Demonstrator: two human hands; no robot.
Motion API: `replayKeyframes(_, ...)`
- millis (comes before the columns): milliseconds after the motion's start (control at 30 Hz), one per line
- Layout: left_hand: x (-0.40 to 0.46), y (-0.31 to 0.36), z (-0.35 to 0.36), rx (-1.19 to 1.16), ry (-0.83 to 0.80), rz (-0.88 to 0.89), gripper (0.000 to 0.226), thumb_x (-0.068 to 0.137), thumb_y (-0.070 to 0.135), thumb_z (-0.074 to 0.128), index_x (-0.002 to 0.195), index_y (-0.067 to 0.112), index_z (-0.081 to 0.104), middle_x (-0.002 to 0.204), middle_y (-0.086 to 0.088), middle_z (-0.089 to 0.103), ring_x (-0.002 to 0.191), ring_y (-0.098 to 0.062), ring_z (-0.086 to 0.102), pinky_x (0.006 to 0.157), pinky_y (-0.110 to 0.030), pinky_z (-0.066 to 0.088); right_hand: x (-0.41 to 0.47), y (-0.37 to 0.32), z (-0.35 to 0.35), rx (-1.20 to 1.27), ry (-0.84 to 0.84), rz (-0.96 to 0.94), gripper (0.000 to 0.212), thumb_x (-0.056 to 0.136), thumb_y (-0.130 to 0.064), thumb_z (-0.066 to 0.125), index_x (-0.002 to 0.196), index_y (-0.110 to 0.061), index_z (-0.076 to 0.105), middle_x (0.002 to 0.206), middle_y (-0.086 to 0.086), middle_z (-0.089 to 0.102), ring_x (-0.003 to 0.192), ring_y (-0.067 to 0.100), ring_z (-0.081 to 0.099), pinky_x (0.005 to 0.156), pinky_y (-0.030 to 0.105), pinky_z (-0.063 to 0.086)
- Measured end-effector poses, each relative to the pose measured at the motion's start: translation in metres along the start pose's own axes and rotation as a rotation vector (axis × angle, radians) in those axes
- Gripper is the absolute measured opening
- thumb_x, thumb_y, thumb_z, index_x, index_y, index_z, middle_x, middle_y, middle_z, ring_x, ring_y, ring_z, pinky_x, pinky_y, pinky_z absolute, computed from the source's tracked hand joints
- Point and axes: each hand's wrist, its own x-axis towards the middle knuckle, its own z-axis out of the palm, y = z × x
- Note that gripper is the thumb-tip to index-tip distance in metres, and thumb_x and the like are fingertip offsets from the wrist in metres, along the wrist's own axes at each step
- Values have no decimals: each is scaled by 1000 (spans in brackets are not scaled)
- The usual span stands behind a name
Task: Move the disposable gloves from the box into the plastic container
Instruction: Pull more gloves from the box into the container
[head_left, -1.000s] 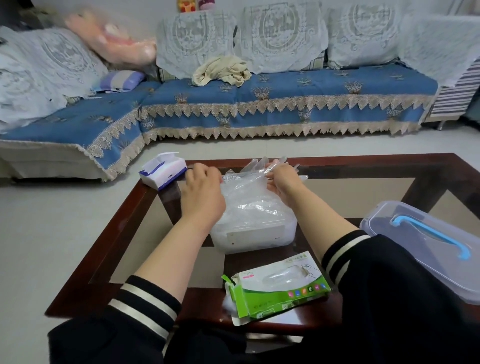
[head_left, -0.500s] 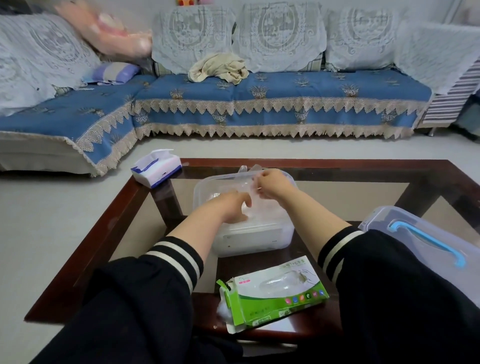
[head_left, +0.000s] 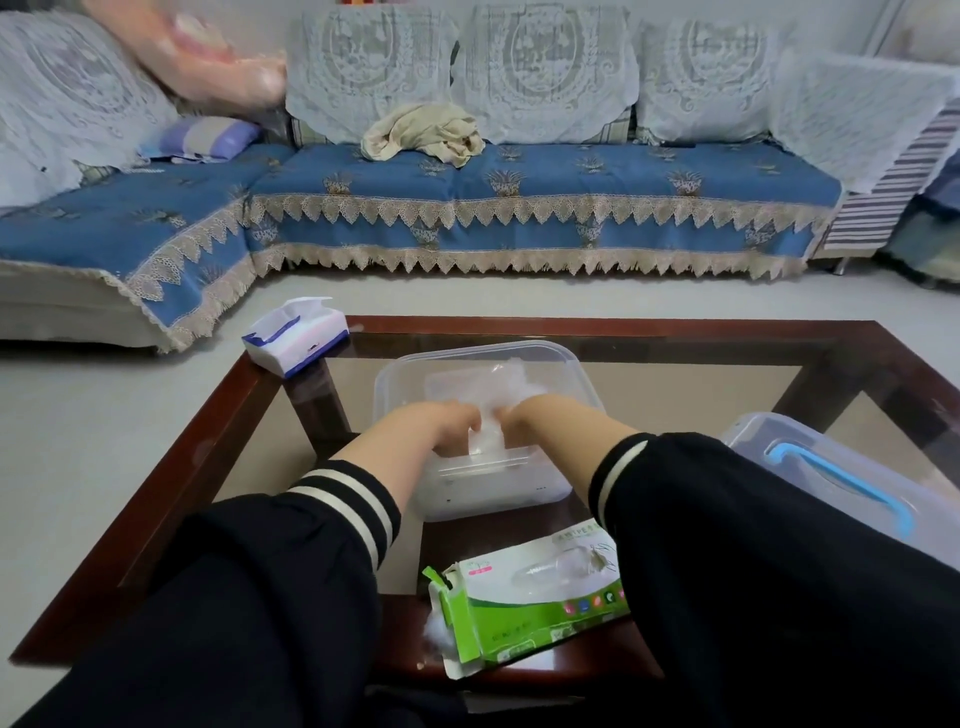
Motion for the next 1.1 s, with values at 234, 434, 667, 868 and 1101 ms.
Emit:
replayKeyframes(234, -20, 0, -23, -73, 30, 41, 60, 87, 14, 67, 140, 24, 41, 143, -1, 43, 125, -23, 47, 102, -35, 42, -41, 12, -22, 254, 78, -134, 60, 94, -20, 59, 148, -14, 32, 144, 11, 44, 115, 29, 58, 99, 37, 48)
replayKeyframes(434, -87, 14, -32, -154, 579, 157, 26, 94, 23, 59, 120, 29, 60, 120, 11, 61, 101, -8, 58, 88, -30, 50, -94, 39, -5, 802, 700, -284, 27, 94, -24, 59, 119, -17, 64, 118, -1, 64, 86, 13, 66, 74, 30, 59)
replayKeyframes(667, -127, 55, 68, -389, 666, 332, 9, 90, 34, 63, 95, 27, 65, 93, 13, 63, 77, -1, 53, 73, -22, 43, -126, 57, 72, 1148, 961, -207, 8, 95, -29, 56, 91, -24, 61, 82, -13, 63, 76, 2, 60, 71, 21, 50)
replayKeyframes(868, -103, 61, 112, -134, 344, 207, 43, 82, 50, 67, 118, 27, 60, 115, 5, 57, 112, -17, 50, 93, -35, 43, -125, 60, 119, 768, 617, -131, 13, 85, -34, 66, 91, -23, 68, 90, -5, 67, 88, 12, 61, 80, 33, 49)
replayKeyframes(1101, -102, 68, 119, -224, 357, 183, 47, 72, 56, 73, 109, 32, 60, 105, 9, 53, 103, -11, 49, 83, -34, 45, -102, 68, 143, 445, 295, -221, 69, 68, -37, 82, 130, -31, 55, 133, -6, 52, 126, 21, 39, 107, 37, 35)
